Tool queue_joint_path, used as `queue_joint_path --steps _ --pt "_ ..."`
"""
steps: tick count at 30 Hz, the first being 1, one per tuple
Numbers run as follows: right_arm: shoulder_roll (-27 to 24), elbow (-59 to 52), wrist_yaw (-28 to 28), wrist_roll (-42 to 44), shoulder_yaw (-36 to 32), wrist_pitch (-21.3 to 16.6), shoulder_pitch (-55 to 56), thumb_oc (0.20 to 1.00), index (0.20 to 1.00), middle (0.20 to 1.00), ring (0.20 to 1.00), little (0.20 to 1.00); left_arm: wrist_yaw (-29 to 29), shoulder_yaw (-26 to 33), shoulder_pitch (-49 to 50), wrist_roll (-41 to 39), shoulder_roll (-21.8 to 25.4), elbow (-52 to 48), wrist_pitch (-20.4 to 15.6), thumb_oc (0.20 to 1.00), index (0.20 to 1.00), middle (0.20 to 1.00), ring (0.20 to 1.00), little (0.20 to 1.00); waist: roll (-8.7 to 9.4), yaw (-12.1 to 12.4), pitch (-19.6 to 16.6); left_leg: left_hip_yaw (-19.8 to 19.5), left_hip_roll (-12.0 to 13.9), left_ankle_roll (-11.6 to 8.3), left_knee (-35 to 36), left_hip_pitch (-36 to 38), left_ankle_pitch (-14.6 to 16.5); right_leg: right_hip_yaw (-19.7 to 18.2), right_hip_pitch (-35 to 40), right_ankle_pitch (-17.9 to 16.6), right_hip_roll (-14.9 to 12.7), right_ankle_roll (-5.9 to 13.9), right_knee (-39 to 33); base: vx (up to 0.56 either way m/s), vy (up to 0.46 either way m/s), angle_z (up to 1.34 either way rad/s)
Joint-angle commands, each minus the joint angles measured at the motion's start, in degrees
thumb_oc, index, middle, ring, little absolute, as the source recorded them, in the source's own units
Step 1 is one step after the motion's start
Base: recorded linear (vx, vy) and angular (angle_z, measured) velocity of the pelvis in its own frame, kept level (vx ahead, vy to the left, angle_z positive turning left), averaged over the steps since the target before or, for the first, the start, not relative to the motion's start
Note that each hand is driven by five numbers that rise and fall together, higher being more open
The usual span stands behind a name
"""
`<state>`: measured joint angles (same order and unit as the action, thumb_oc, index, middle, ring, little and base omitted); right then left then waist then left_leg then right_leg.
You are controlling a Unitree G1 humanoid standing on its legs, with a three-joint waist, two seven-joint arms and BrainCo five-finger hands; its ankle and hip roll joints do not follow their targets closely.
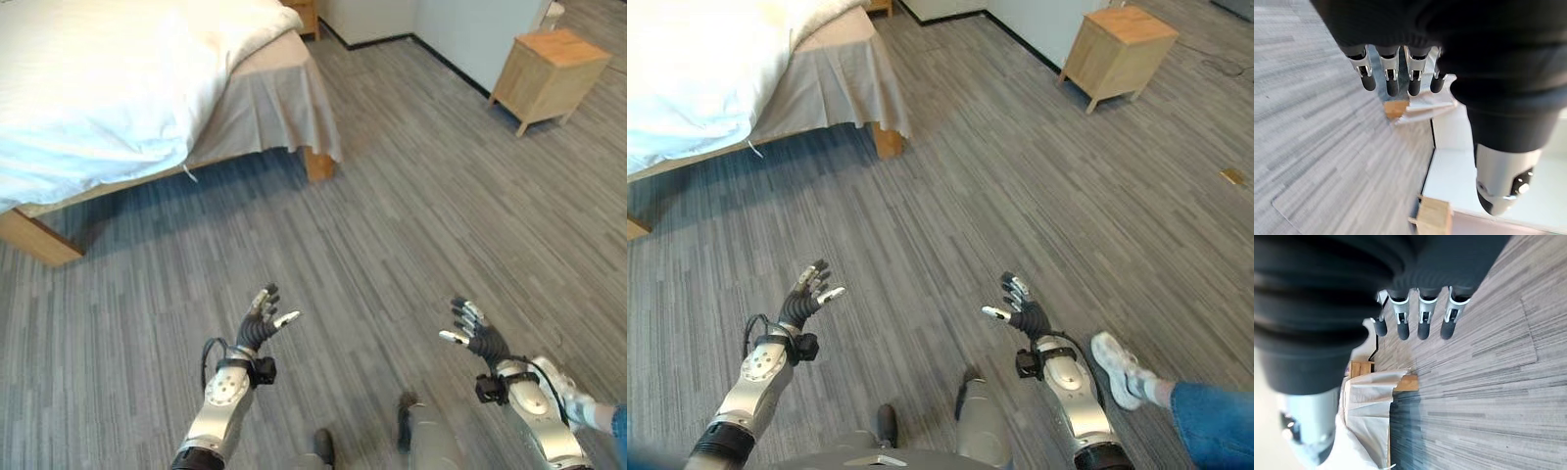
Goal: Making the bed.
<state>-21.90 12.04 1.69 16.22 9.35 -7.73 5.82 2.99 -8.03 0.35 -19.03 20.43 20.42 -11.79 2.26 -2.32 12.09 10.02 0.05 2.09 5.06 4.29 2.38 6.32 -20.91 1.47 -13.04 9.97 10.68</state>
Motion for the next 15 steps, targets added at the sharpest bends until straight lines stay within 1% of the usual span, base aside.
queue_joint_path --steps 1,2,3,4,5,6,7,8,9,10,11,12,13,14,15 --pt "-0.6 -2.3 -0.6 0.1 -1.4 -1.6 -1.3 1.000 1.000 1.000 1.000 1.000 0.5 0.5 -1.8 -0.2 0.6 -2.3 -2.6 1.000 1.000 1.000 1.000 1.000 -0.11 -3.7 -2.0 -6.6 4.3 -6.14 -0.1 11.6 5.4 -0.3 2.2 -14.3 3.4 3.36 -10.6 0.44 -0.205 0.44" --pt "-0.6 -2.3 -0.6 0.1 -1.4 -1.6 -1.3 1.000 1.000 1.000 1.000 1.000 0.5 0.5 -1.8 -0.2 0.6 -2.3 -2.6 1.000 1.000 1.000 1.000 1.000 -0.12 -3.7 -2.0 -6.6 4.3 -6.14 -0.1 11.6 5.4 -0.3 2.3 -14.3 3.4 3.36 -10.6 0.33 -0.168 0.58" --pt "-0.9 -2.9 0.1 0.9 -1.9 -1.6 -0.7 1.000 1.000 1.000 1.000 1.000 -0.2 -0.1 -1.8 0.2 0.7 -2.7 -2.4 1.000 1.000 1.000 1.000 1.000 -0.29 -4.0 -2.5 -7.2 5.2 -6.89 -0.1 12.9 4.2 -0.1 2.1 -13.5 3.9 2.76 -8.4 0.18 -0.093 0.54" --pt "-0.9 -3.0 0.1 0.9 -1.9 -1.6 -0.6 1.000 1.000 1.000 1.000 1.000 -0.2 -0.1 -1.8 0.2 0.7 -2.7 -2.4 1.000 1.000 1.000 1.000 1.000 -0.41 -4.1 -2.4 -7.3 5.4 -6.94 -0.1 12.9 4.2 0.0 2.1 -13.3 3.9 2.73 -8.2 0.45 -0.237 0.72" --pt "-1.5 -2.8 0.4 1.8 -2.0 -1.7 -0.3 1.000 1.000 1.000 1.000 1.000 -1.2 -1.3 -1.8 0.1 0.3 -2.0 -2.3 1.000 1.000 1.000 1.000 1.000 -1.02 -4.5 -3.1 -8.1 7.8 -8.16 -3.9 13.2 0.2 0.7 2.8 -11.8 5.2 0.63 -6.1 0.39 -0.252 0.62" --pt "-2.3 -2.7 0.3 2.7 -2.3 -2.0 -0.6 1.000 1.000 1.000 1.000 1.000 -1.7 -2.1 -2.3 0.0 0.2 -1.7 -2.1 1.000 1.000 1.000 1.000 1.000 -1.55 -4.8 -3.1 -7.5 9.5 -9.27 -10.2 10.6 -4.1 1.8 3.6 -10.4 5.4 -0.75 -4.7 0.51 -0.383 0.53" --pt "-2.9 -2.8 0.3 4.7 -2.5 -2.4 -0.7 1.000 1.000 1.000 1.000 1.000 -2.3 -2.7 -2.9 -0.3 0.3 -1.9 -2.0 1.000 1.000 1.000 1.000 1.000 -1.29 -4.9 -2.6 -6.7 10.6 -9.73 -18.8 6.8 -8.7 2.7 5.3 -8.9 5.7 -2.47 -3.9 0.35 -0.378 0.30" --pt "-3.3 -3.3 0.7 5.9 -2.6 -2.6 -0.5 1.000 1.000 1.000 1.000 1.000 -3.1 -3.5 -3.3 -1.0 0.5 -2.5 -1.9 1.000 1.000 1.000 1.000 1.000 -0.27 -4.4 -1.9 -7.2 10.3 -9.15 -26.5 2.3 -10.0 2.7 7.2 -7.6 5.8 -3.89 -4.1 0.47 -0.541 0.66" --pt "-4.9 -3.6 1.1 6.7 -2.7 -3.0 -0.3 1.000 1.000 1.000 1.000 1.000 -4.3 -4.4 -3.3 -2.0 0.5 -3.6 -1.7 1.000 1.000 1.000 1.000 1.000 1.65 -2.5 -0.2 -7.2 9.1 -7.62 -35.6 -3.6 -9.6 2.1 11.3 -5.5 6.8 -5.98 -5.3 0.44 -0.479 0.73" --pt "-5.3 -3.3 1.0 6.4 -2.8 -2.7 -0.3 1.000 1.000 1.000 1.000 1.000 -4.6 -4.7 -3.4 -2.2 0.4 -3.7 -1.6 1.000 1.000 1.000 1.000 1.000 2.16 -2.0 0.0 -6.5 8.9 -7.20 -34.3 -5.5 -9.8 1.7 12.6 -5.2 6.6 -6.05 -6.1 0.44 -0.403 0.35" --pt "-5.9 -2.8 0.8 5.7 -3.0 -2.5 -0.5 1.000 1.000 1.000 1.000 1.000 -4.9 -5.1 -3.6 -2.3 0.2 -3.5 -1.5 1.000 1.000 1.000 1.000 1.000 2.52 -1.3 0.2 -5.5 9.3 -7.28 -32.5 -7.4 -9.5 1.7 14.0 -4.8 6.4 -5.98 -6.8 0.22 -0.132 -0.27" --pt "-5.9 -2.7 0.8 5.7 -3.0 -2.5 -0.5 1.000 1.000 1.000 1.000 1.000 -4.9 -5.1 -3.6 -2.3 0.1 -3.5 -1.5 1.000 1.000 1.000 1.000 1.000 2.40 -1.2 0.4 -5.5 9.4 -7.30 -32.6 -7.2 -9.3 1.7 14.2 -4.8 6.5 -5.97 -6.9 0.22 -0.110 -0.40" --pt "-6.3 -2.7 0.5 5.4 -3.3 -2.3 -0.6 1.000 1.000 1.000 1.000 1.000 -5.7 -5.9 -3.8 -2.9 0.0 -3.7 -1.4 1.000 1.000 1.000 1.000 1.000 2.74 -0.6 0.4 -4.0 9.9 -7.50 -29.7 -9.5 -8.9 2.2 15.6 -4.5 6.0 -5.73 -7.7 0.22 -0.061 -0.20" --pt "-6.3 -2.4 0.5 6.1 -3.8 -2.4 -0.4 1.000 1.000 1.000 1.000 1.000 -6.4 -6.8 -3.9 -3.5 0.0 -3.9 -1.3 1.000 1.000 1.000 1.000 1.000 2.58 0.0 0.3 -2.7 9.8 -7.60 -24.9 -10.0 -8.2 2.5 17.2 -4.1 6.0 -5.37 -8.8 0.40 -0.046 0.19" --pt "-6.1 -1.8 0.9 6.7 -4.1 -2.6 0.2 1.000 1.000 1.000 1.000 1.000 -7.6 -8.5 -3.4 -3.3 0.2 -4.1 -1.3 1.000 1.000 1.000 1.000 1.000 1.88 0.8 -0.3 -3.6 8.0 -7.79 -15.9 -9.9 -7.5 2.4 18.6 -3.5 6.6 -4.85 -9.7 0.30 0.004 0.17"
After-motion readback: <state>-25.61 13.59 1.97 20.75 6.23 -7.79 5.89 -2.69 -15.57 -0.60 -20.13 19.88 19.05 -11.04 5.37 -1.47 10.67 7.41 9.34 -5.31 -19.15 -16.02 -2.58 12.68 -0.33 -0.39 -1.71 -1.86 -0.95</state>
